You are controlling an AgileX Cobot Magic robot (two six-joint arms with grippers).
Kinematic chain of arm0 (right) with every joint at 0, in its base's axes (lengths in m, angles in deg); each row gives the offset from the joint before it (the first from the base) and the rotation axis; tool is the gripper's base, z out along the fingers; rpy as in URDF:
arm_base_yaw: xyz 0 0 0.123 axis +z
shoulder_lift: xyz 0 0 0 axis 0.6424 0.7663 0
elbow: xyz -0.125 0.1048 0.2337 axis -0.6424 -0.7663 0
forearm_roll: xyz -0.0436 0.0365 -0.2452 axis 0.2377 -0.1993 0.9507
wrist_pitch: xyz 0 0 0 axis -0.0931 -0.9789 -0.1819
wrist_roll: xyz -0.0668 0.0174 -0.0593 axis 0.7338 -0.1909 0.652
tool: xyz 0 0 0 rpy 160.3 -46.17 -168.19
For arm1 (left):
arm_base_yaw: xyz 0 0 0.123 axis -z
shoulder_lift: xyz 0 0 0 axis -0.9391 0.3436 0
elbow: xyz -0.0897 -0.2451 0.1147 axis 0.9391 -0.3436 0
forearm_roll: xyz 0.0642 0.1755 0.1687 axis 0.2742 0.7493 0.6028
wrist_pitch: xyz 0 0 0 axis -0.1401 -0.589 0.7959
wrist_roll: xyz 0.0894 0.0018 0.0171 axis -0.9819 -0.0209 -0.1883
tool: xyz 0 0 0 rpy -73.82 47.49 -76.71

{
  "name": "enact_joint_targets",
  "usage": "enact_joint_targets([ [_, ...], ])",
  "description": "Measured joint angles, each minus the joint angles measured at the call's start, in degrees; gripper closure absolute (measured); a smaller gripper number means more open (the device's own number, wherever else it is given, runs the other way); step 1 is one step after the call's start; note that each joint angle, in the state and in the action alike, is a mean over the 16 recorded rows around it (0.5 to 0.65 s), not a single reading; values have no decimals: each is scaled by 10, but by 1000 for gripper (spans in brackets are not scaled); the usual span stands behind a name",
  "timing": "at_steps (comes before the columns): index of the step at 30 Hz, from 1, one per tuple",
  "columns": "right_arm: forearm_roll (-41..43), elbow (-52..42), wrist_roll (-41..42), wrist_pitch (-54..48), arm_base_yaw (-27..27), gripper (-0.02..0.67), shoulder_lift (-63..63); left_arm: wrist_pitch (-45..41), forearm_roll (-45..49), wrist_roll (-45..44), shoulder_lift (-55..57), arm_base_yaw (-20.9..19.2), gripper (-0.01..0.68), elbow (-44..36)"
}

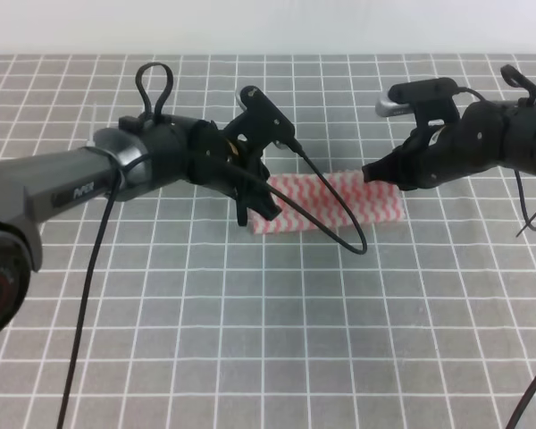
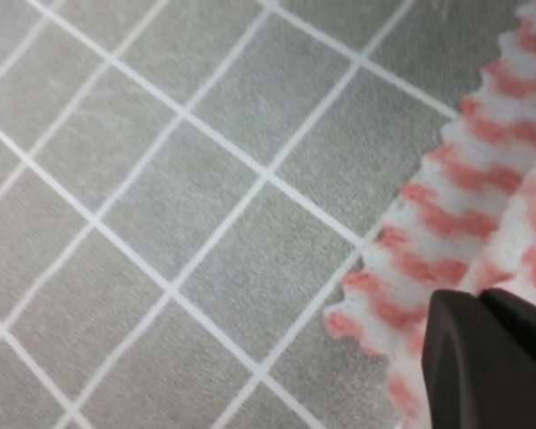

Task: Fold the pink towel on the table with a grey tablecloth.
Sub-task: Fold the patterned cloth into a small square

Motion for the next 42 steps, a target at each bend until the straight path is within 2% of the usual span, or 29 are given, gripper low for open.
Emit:
enact_joint_targets([
  [10, -1, 0, -1, 5, -2, 494, 5, 6, -8, -1, 5, -3, 665, 0],
  [16, -5, 5, -2, -1, -11, 423, 6, 15, -10, -2, 6, -10, 589, 0],
  [26, -19, 42, -2, -67, -31, 407, 6, 28, -15, 7, 3, -26, 436, 0],
  [29, -28, 54, -2, -94, -33, 404, 6, 13, -24, 16, -3, -27, 458, 4],
  [42, -75, 68, 8, -177, -34, 346, 21, -114, -113, 23, -14, -15, 664, 36],
])
